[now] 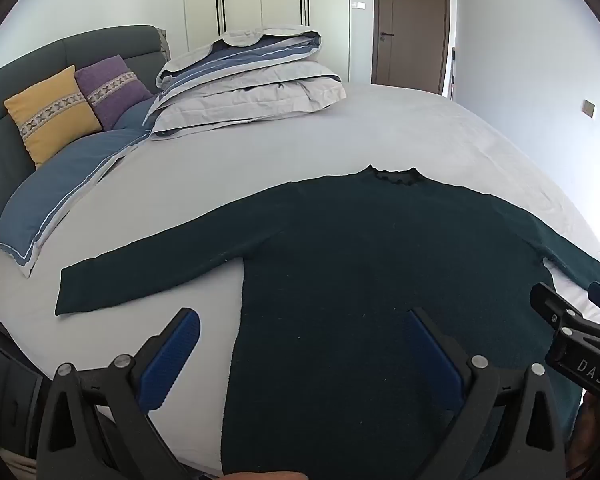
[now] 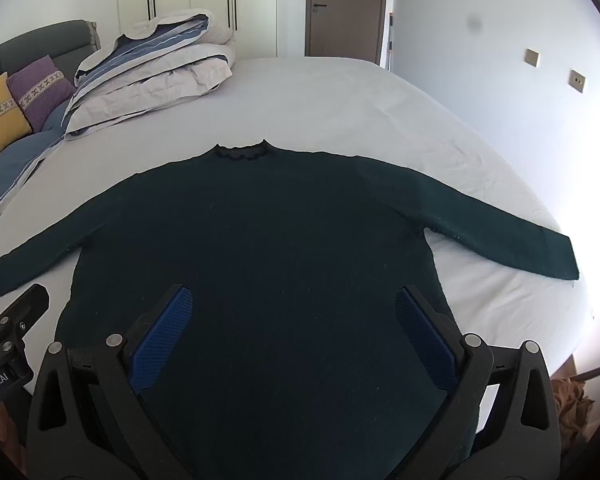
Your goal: Fold small clothes
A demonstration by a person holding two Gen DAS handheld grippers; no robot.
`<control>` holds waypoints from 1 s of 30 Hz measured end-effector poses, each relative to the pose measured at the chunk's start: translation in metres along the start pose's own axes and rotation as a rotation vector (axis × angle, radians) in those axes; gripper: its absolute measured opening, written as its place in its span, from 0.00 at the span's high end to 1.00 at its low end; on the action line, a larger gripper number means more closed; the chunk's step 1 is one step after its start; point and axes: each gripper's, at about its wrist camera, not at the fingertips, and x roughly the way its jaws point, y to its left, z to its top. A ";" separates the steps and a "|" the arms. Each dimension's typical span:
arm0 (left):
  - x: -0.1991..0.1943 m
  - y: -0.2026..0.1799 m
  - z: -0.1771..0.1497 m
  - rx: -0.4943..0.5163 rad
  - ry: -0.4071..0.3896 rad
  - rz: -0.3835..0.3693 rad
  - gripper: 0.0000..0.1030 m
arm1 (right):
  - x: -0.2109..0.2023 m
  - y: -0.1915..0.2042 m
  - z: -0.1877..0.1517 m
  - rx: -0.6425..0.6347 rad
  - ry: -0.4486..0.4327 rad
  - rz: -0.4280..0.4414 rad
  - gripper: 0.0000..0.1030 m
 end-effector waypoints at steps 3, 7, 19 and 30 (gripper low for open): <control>0.000 0.000 0.000 -0.003 0.003 -0.004 0.00 | 0.000 0.000 0.000 0.002 -0.002 0.001 0.00; -0.001 0.000 0.000 -0.003 0.002 -0.011 0.00 | 0.000 0.000 -0.001 0.004 -0.003 0.003 0.00; -0.004 0.004 -0.005 -0.005 0.004 -0.003 0.00 | -0.002 0.001 0.000 0.002 -0.004 0.002 0.00; 0.000 0.003 -0.002 -0.007 0.008 -0.003 0.00 | 0.000 0.001 -0.003 0.002 -0.001 -0.001 0.00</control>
